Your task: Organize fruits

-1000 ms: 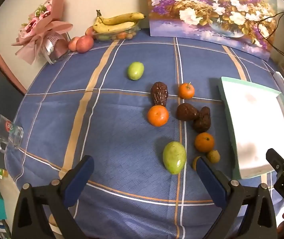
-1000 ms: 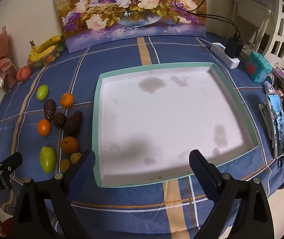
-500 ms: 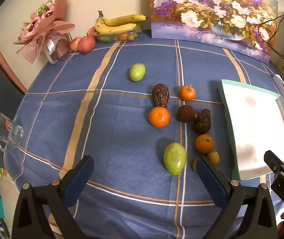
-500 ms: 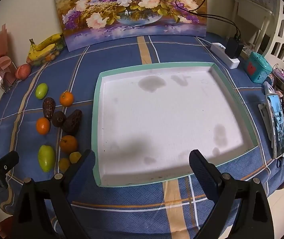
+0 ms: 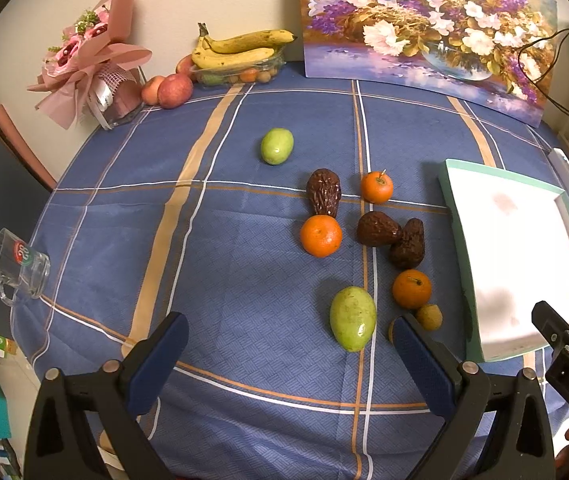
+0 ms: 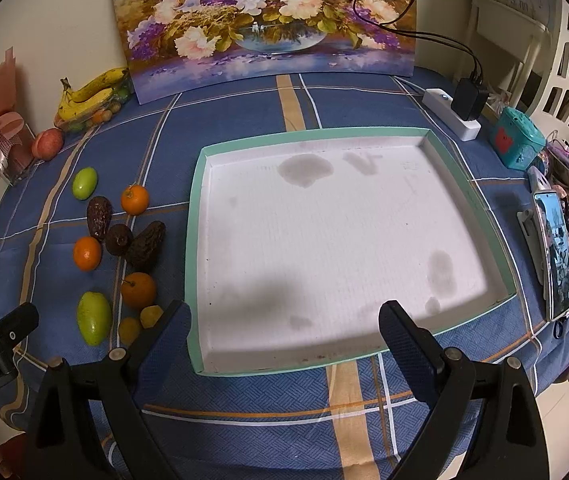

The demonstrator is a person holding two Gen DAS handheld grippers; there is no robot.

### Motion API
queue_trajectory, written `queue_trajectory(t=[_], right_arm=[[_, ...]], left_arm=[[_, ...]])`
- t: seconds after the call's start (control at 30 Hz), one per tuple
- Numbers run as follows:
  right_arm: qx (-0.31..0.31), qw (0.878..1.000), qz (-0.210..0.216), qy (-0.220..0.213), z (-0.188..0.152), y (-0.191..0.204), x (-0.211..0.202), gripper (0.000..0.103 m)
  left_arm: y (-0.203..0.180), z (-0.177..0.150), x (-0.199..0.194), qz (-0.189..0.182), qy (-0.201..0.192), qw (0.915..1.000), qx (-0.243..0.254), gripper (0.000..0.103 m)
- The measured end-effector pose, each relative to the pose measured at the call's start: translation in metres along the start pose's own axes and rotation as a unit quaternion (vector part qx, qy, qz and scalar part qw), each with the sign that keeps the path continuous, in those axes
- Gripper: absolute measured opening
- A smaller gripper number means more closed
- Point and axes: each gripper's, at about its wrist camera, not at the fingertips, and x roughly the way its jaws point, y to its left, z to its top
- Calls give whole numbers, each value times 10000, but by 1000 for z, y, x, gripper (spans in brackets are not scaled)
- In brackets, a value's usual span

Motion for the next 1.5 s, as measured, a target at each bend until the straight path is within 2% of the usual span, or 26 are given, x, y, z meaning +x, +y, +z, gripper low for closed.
queue_trajectory(t=[1.5], right_arm=[[-10, 10000, -3, -4, -1, 1, 0, 95]], left_arm=[[6, -1, 1, 36, 27, 9999, -139, 103]])
